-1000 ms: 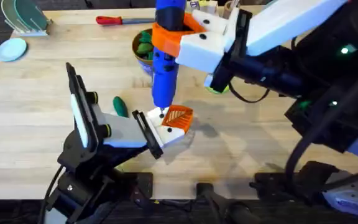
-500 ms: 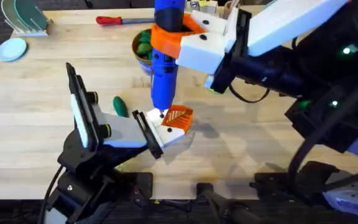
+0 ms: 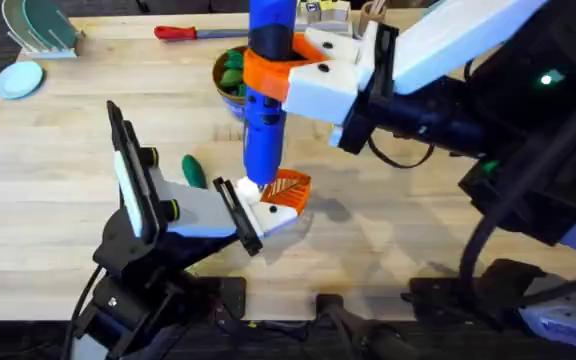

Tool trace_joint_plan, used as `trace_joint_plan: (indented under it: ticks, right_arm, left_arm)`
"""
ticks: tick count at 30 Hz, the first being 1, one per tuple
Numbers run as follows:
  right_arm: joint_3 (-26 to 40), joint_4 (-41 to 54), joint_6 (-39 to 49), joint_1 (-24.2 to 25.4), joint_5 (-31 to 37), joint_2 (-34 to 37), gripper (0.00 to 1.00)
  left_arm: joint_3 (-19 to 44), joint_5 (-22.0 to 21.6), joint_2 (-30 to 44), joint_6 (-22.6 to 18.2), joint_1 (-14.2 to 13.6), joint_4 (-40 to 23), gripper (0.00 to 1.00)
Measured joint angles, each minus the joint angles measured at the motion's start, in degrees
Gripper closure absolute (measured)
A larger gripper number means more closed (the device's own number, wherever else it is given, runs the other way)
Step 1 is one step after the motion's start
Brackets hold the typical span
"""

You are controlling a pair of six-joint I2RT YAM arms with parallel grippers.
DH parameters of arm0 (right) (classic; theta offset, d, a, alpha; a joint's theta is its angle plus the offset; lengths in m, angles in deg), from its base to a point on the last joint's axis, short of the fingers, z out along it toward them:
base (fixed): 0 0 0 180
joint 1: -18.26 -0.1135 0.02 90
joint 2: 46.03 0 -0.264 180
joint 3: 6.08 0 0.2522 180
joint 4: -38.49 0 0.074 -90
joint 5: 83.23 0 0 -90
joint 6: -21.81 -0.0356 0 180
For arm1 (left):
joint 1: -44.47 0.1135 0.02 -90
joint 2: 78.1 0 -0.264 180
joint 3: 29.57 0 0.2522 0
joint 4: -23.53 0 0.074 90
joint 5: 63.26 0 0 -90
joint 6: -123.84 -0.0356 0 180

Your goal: Pick up the gripper from the table and insert it into the empty holder that is missing its gripper. Then pick up a screw, insert it into the mounting hole, and use the screwdriver to tighten it. Finally, clean up the table by picking up the vegetable and placing it into the bucket.

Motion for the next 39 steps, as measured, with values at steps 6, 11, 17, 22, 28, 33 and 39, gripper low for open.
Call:
trace_joint_plan:
  ticks: [6,11,17,22,28,33,39]
  right_arm:
    - [0.00,0.93,1.25,0.06,0.42,-0.56,0.982]
    - [0.00,-0.51,1.62,0.03,0.55,-0.56,0.982]
    - [0.00,-1.56,1.57,0.06,0.57,-0.56,0.982]
    - [0.00,-2.06,1.57,0.06,0.56,-0.55,0.982]
    - [0.00,-2.04,1.57,0.06,0.55,-0.56,0.982]
    - [0.00,-1.55,1.53,0.06,0.55,-0.56,0.982]
    - [0.00,-0.77,0.92,0.06,0.58,-0.56,0.982]
  left_arm:
    - [0.00,-0.01,0.00,0.00,0.00,0.00,0.996]
    - [0.00,-0.02,0.00,0.00,0.00,0.02,0.996]
    - [0.00,-0.02,0.00,-0.02,0.00,0.04,0.996]
    - [0.00,-0.02,0.00,-0.01,0.00,0.04,0.996]
    - [0.00,-0.02,0.00,-0.02,0.00,0.04,0.996]
    - [0.00,-0.02,0.00,0.00,0.00,0.04,0.996]
    - [0.00,-0.01,0.00,0.00,0.00,0.03,0.996]
